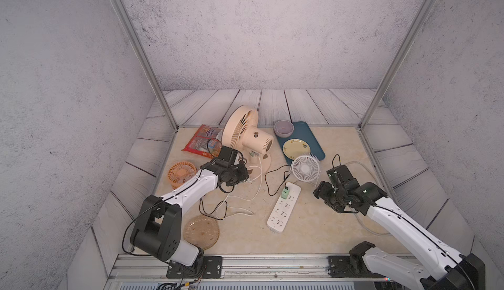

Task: Unplug the desk fan from the power strip
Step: Place the plug at the center of the board.

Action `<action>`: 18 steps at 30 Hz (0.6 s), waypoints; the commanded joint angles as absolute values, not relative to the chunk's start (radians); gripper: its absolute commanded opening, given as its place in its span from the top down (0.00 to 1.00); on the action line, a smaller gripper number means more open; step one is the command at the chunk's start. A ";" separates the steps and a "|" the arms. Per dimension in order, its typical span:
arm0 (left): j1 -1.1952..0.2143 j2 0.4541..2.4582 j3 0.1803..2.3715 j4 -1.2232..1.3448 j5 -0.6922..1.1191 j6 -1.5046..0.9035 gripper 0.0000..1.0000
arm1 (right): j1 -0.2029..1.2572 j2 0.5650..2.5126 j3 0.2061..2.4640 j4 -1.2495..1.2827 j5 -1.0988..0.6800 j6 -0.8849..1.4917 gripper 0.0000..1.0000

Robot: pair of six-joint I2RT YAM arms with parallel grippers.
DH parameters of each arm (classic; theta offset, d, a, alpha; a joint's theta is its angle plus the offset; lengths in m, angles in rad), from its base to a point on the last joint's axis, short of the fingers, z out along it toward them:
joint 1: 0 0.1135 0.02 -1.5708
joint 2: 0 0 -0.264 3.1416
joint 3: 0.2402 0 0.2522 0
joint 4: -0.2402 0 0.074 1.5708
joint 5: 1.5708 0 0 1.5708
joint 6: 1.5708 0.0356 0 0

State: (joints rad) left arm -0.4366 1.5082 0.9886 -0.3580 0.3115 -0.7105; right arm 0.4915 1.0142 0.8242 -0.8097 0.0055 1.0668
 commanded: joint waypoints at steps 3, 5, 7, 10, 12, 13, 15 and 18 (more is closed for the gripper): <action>-0.436 1.528 1.014 -0.364 0.249 -0.709 0.80 | 0.488 0.979 0.808 -0.831 0.027 1.084 0.27; -0.436 1.520 1.002 -0.377 0.218 -0.717 0.62 | 0.488 0.974 0.810 -0.842 0.035 1.083 0.27; -0.436 1.500 0.989 -0.387 0.181 -0.725 0.48 | 0.487 0.971 0.811 -0.846 0.040 1.080 0.27; -0.436 1.449 0.977 -0.405 0.128 -0.724 0.34 | 0.487 0.976 0.820 -0.847 0.042 1.066 0.27; -0.436 1.411 0.978 -0.421 0.094 -0.716 0.28 | 0.487 0.990 0.835 -0.842 0.036 1.040 0.26; -0.436 1.391 0.980 -0.432 0.081 -0.708 0.26 | 0.487 1.000 0.845 -0.838 0.028 1.023 0.26; -0.436 1.346 0.990 -0.454 0.055 -0.692 0.24 | 0.488 1.026 0.867 -0.830 0.011 0.994 0.25; -0.438 1.276 1.008 -0.476 0.037 -0.659 0.24 | 0.488 1.085 0.913 -0.849 -0.019 0.957 0.25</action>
State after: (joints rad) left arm -0.4381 1.3277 0.9829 -0.4351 0.0952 -0.7021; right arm 0.4915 1.0481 0.8665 -0.8207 0.0025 1.0122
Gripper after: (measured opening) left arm 0.763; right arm 0.750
